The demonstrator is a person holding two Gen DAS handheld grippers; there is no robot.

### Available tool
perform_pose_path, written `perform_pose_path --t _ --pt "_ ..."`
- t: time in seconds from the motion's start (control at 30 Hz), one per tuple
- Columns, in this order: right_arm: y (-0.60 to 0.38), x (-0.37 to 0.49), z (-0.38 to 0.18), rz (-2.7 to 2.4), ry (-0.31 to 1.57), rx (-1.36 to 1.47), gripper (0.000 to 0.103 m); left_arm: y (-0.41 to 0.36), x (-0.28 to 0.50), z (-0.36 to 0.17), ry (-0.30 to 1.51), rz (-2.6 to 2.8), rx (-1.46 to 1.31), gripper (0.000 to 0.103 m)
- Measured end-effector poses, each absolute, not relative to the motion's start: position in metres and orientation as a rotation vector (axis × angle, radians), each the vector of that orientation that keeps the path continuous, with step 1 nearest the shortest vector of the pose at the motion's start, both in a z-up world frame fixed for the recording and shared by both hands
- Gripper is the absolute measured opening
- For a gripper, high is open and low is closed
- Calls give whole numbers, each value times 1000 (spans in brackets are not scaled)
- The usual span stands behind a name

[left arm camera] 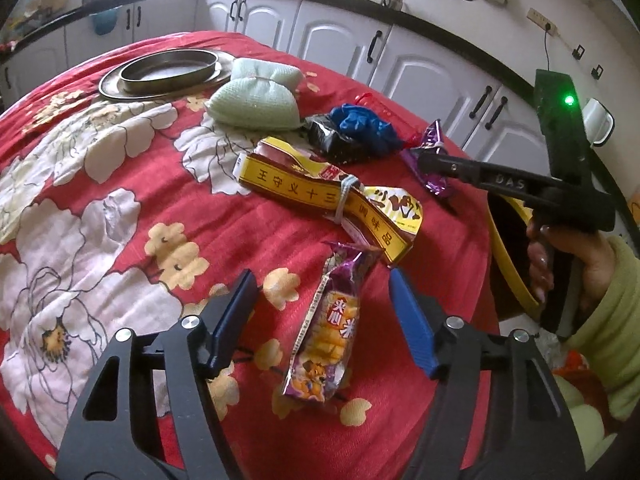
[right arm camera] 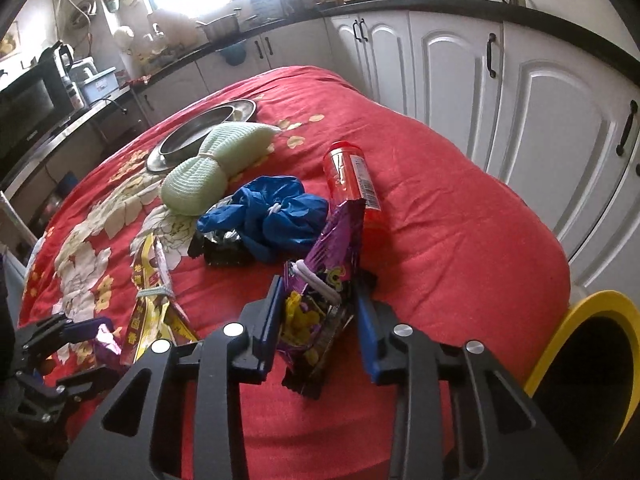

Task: Collect trash
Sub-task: 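Grasp the purple snack wrapper with the right gripper while the left gripper grasps the orange snack packet, then carry the purple wrapper and orange snack packet over the yellow bin with both grippers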

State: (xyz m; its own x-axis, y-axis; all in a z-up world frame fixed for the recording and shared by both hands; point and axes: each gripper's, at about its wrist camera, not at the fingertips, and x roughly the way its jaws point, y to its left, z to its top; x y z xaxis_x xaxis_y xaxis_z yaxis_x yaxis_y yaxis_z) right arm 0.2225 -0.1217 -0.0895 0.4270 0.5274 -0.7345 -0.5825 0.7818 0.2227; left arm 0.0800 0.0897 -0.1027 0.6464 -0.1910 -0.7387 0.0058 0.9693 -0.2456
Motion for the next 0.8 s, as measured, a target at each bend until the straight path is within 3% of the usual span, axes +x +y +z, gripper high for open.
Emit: perform_pose_path --t 0.1,0.2,0.27,0.3,0.8 --pt "-125 217 -87 711 886 -76 28 88 80 -104 875 -119 -225 52" --pt "-128 213 -84 723 883 -74 27 86 80 -105 885 -131 -223 39" --pt "-130 211 -81 730 878 -73 27 86 80 -106 890 -138 -223 19" --pt "-132 209 -80 734 874 -70 27 85 80 -107 895 -140 -223 17" --pt "-145 193 -48 768 794 -67 27 84 73 -78 779 -131 -216 14"
